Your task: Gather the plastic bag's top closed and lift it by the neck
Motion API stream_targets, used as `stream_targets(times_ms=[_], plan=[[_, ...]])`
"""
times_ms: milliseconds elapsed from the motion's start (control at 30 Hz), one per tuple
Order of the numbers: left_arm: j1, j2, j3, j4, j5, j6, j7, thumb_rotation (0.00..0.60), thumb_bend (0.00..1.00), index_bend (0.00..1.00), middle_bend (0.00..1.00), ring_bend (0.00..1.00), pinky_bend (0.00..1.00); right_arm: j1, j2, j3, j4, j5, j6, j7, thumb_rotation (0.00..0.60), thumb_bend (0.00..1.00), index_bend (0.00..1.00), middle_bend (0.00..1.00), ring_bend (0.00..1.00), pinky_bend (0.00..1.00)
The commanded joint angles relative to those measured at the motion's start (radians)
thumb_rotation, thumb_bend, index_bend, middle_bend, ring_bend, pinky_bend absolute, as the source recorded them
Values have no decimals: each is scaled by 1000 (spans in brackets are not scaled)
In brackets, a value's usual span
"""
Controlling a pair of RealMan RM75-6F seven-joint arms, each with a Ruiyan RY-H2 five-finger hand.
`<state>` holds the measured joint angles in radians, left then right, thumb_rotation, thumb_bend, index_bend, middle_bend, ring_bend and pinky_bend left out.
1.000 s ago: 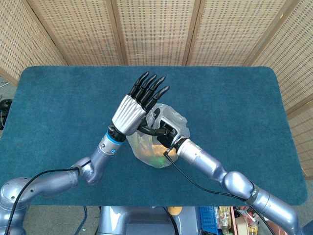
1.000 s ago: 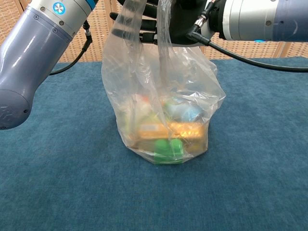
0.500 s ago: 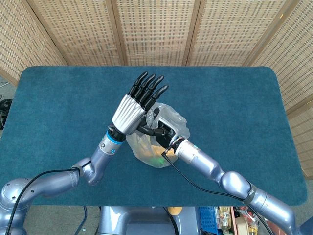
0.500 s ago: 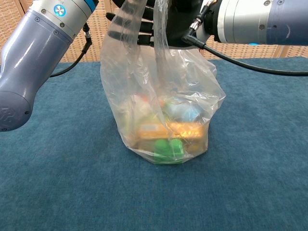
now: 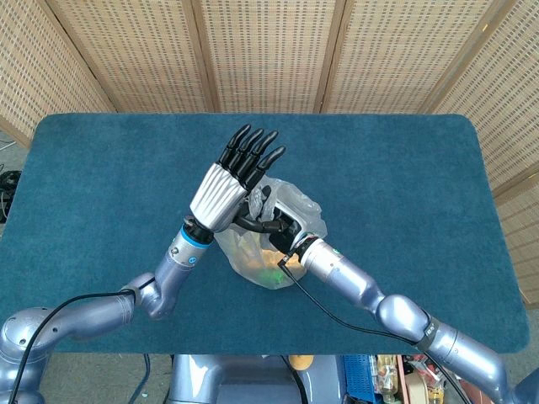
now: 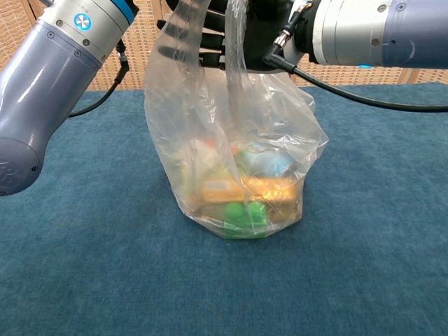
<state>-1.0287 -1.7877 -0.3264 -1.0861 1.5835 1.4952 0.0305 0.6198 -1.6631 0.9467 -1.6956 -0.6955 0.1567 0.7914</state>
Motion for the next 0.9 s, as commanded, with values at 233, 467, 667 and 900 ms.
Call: stream_targets(times_ms=[233,467,667,900], plan=[[-2,10,-13,-11,-11,-9,5,600,501,0,0,0,0,33,-14,-24,6,3,80,16,600,359,457,525,309,221],[-2,14,-17,-13,-13,-10,5,600,500,0,0,0,0,41,-11,-44,-1,-5,103,26,600,359,457,525,309,221],[-2,20,-22,-20,-19,-15,7,600,501,0,0,0,0,48,-1,-59,3,-7,93,36,600,359,468,525,330,220],[-2,27,-27,-29,-30,-27,14,600,500,0,0,0,0,52,8,-71,11,-15,80,44,600,374,482,547,370,221]])
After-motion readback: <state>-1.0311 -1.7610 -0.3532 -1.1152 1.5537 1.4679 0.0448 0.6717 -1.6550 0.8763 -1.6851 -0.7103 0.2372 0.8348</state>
